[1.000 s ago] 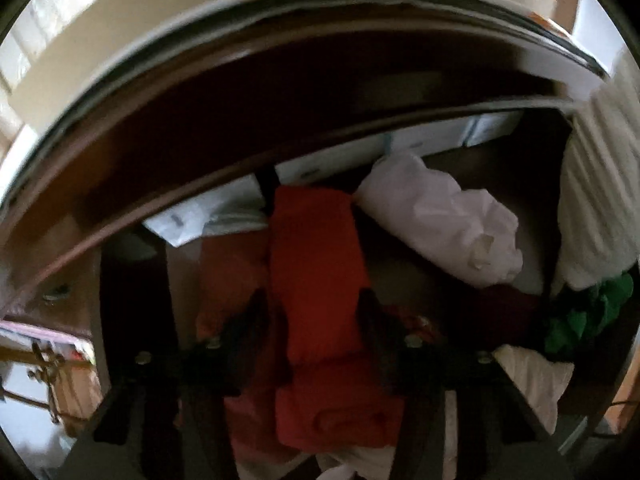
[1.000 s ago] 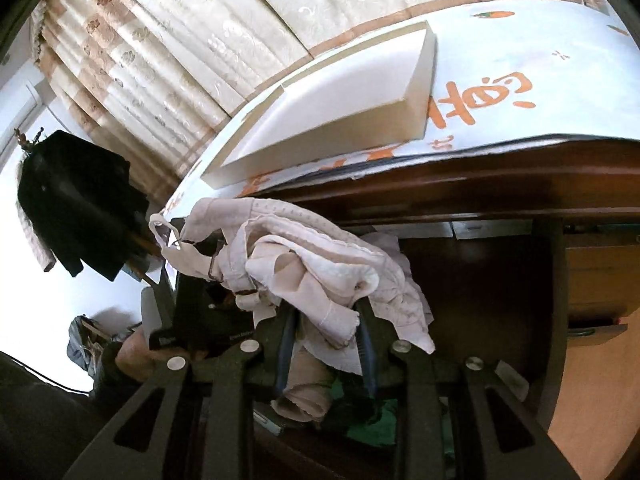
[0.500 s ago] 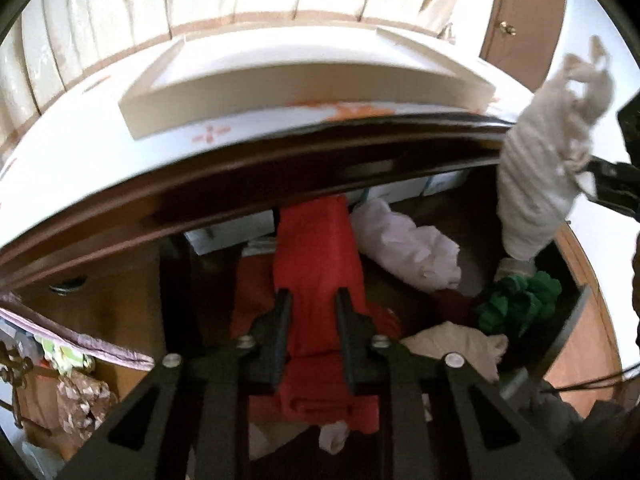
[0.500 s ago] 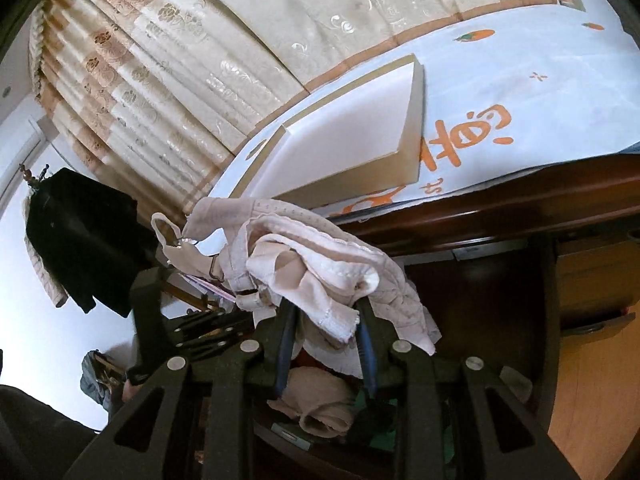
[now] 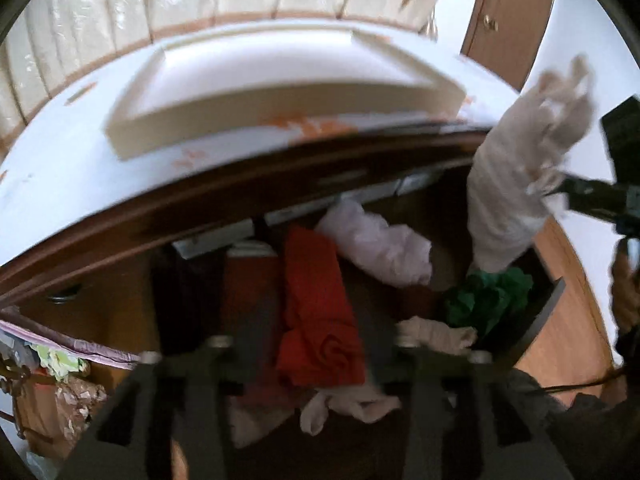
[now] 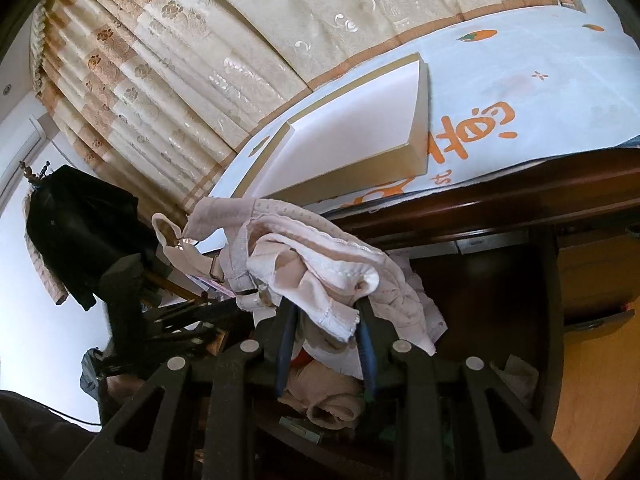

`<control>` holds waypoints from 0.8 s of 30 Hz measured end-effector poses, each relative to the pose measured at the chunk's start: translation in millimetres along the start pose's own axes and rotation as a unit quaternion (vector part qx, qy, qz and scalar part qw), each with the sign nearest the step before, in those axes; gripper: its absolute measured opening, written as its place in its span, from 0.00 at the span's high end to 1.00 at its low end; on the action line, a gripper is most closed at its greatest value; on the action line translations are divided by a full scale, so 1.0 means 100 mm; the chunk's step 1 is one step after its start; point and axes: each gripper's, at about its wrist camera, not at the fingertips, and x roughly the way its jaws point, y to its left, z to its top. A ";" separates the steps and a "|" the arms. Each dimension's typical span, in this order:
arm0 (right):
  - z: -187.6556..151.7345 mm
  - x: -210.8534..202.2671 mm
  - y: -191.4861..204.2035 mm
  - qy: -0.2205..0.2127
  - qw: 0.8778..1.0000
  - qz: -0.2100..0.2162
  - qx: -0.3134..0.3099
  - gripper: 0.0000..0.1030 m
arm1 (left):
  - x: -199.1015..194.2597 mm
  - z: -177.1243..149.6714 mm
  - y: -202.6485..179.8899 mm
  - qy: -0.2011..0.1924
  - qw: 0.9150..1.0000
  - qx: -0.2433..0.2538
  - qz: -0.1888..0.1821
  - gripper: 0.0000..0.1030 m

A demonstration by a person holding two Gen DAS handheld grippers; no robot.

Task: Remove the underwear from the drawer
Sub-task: 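Grasp and lift the red cloth with the left tool while the right tool holds the beige garment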

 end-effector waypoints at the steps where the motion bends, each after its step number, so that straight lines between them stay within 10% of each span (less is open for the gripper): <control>1: 0.00 0.00 0.01 0.001 1.000 -0.001 -0.001 0.70 | 0.08 0.02 -0.03 0.008 1.000 0.006 0.014 0.45; 14: 0.06 0.14 -0.06 0.019 1.000 0.006 -0.003 0.70 | 1.05 0.00 -0.17 0.158 0.987 0.025 0.030 0.37; 24: 0.05 0.14 -0.03 0.016 1.000 0.005 -0.003 0.70 | 0.78 -0.10 -0.11 0.095 0.995 0.004 0.011 0.54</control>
